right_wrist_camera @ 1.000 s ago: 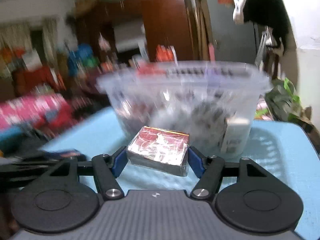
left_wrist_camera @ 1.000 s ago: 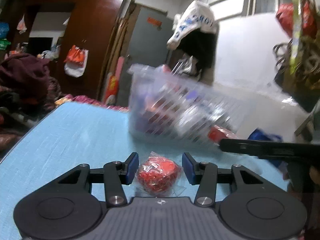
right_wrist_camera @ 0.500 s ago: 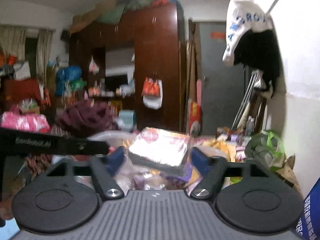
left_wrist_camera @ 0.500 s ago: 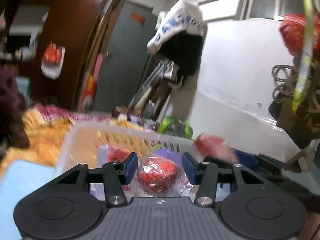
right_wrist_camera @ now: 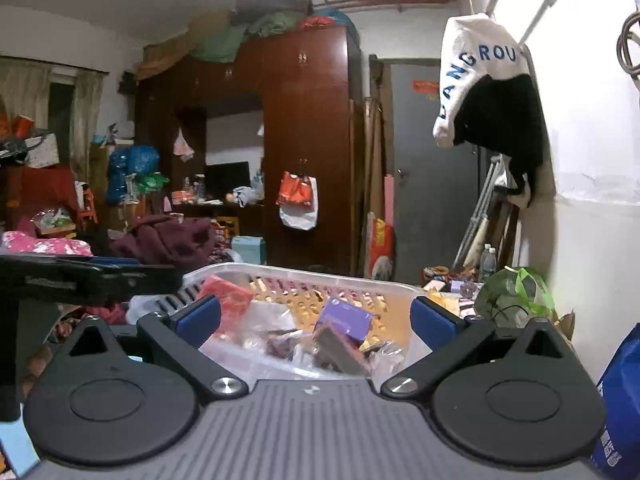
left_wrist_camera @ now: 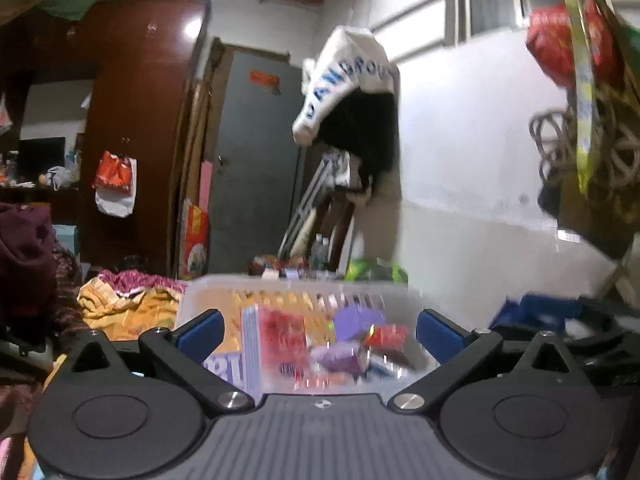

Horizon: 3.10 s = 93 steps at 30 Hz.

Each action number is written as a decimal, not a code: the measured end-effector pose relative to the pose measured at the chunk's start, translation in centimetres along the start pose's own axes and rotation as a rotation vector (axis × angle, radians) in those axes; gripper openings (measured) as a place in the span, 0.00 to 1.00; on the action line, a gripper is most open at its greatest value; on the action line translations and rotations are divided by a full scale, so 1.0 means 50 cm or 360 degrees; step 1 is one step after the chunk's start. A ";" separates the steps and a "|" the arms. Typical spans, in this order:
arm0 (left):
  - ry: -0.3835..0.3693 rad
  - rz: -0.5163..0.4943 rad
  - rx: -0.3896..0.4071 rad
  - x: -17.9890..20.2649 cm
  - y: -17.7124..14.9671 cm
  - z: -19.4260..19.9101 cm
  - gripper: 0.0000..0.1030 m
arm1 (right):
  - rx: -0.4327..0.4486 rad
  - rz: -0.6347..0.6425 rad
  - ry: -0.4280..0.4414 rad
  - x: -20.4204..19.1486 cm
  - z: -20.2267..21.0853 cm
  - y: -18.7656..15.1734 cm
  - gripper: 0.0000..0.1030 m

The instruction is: Organize objects

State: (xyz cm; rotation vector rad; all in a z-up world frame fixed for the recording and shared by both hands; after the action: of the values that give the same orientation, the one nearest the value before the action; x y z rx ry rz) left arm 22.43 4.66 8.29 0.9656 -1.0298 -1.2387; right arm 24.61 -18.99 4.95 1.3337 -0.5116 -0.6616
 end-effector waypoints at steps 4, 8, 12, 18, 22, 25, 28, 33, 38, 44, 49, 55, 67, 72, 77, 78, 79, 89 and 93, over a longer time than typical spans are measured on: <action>0.0030 -0.0063 -0.0041 0.004 -0.016 0.012 1.00 | 0.0074 0.0000 0.0089 -0.001 0.009 -0.003 1.00; 0.0087 -0.0122 -0.0039 0.011 -0.032 0.026 1.00 | 0.0034 0.0009 0.0075 -0.001 -0.002 -0.008 1.00; 0.0112 -0.0134 -0.0054 0.011 -0.039 0.032 1.00 | -0.0019 0.0030 0.0033 0.003 -0.014 -0.017 1.00; 0.0182 -0.0176 -0.0085 0.014 -0.050 0.036 1.00 | -0.0043 -0.0036 -0.0004 0.013 -0.012 -0.033 1.00; 0.0176 -0.0166 -0.0113 0.014 -0.053 0.040 1.00 | -0.0049 -0.0046 0.0013 0.017 -0.003 -0.042 1.00; 0.0192 -0.0187 -0.0123 0.019 -0.053 0.042 1.00 | -0.0053 -0.0036 0.0009 0.015 0.003 -0.044 1.00; 0.0202 -0.0198 -0.0146 0.023 -0.055 0.041 1.00 | -0.0066 -0.0039 0.0014 0.012 0.004 -0.046 1.00; 0.0211 -0.0191 -0.0167 0.020 -0.062 0.040 1.00 | -0.0093 -0.0047 0.0022 0.009 0.004 -0.051 1.00; 0.0219 -0.0170 -0.0181 0.018 -0.066 0.041 1.00 | -0.0121 -0.0029 0.0043 0.004 0.002 -0.058 1.00; 0.0227 -0.0183 -0.0194 0.025 -0.070 0.039 1.00 | -0.0137 -0.0027 0.0060 0.000 0.002 -0.061 1.00; 0.0233 -0.0190 -0.0204 0.030 -0.075 0.037 1.00 | -0.0124 -0.0026 0.0056 0.001 0.010 -0.061 1.00; 0.0237 -0.0185 -0.0220 0.030 -0.081 0.037 1.00 | -0.0062 -0.0072 0.0026 0.015 0.020 -0.058 1.00; 0.0237 -0.0193 -0.0218 0.041 -0.084 0.039 1.00 | -0.0046 -0.0105 0.0021 0.027 0.025 -0.059 1.00; 0.0239 -0.0207 -0.0193 0.046 -0.085 0.044 1.00 | -0.0051 -0.0101 0.0024 0.026 0.024 -0.060 1.00; 0.0241 -0.0215 -0.0177 0.054 -0.083 0.047 1.00 | -0.0055 -0.0100 0.0024 0.025 0.025 -0.060 1.00; 0.0242 -0.0215 -0.0178 0.055 -0.083 0.047 1.00 | -0.0056 -0.0100 0.0024 0.025 0.025 -0.060 1.00; 0.0240 -0.0213 -0.0177 0.055 -0.083 0.047 1.00 | -0.0057 -0.0099 0.0023 0.024 0.025 -0.061 1.00; 0.0240 -0.0219 -0.0176 0.067 -0.082 0.055 1.00 | -0.0049 -0.0101 0.0033 0.025 0.029 -0.061 1.00; 0.0234 -0.0218 -0.0172 0.071 -0.080 0.059 1.00 | -0.0049 -0.0098 0.0034 0.025 0.029 -0.061 1.00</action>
State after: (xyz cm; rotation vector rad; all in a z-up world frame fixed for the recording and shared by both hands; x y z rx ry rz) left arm 18.67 0.69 5.50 1.0401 -0.7849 -1.3012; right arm 24.10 -21.20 2.16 1.3303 -0.4431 -0.7027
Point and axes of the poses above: each gripper's, at about its wrist camera, not at the fingertips, and z roughly against the way its jaws point, x to its right, y to its top, the point moved 3 cm from there along -z, roughly the way its jaws point, and after that the axes turned 13 degrees about y, right-handed, at the moved point
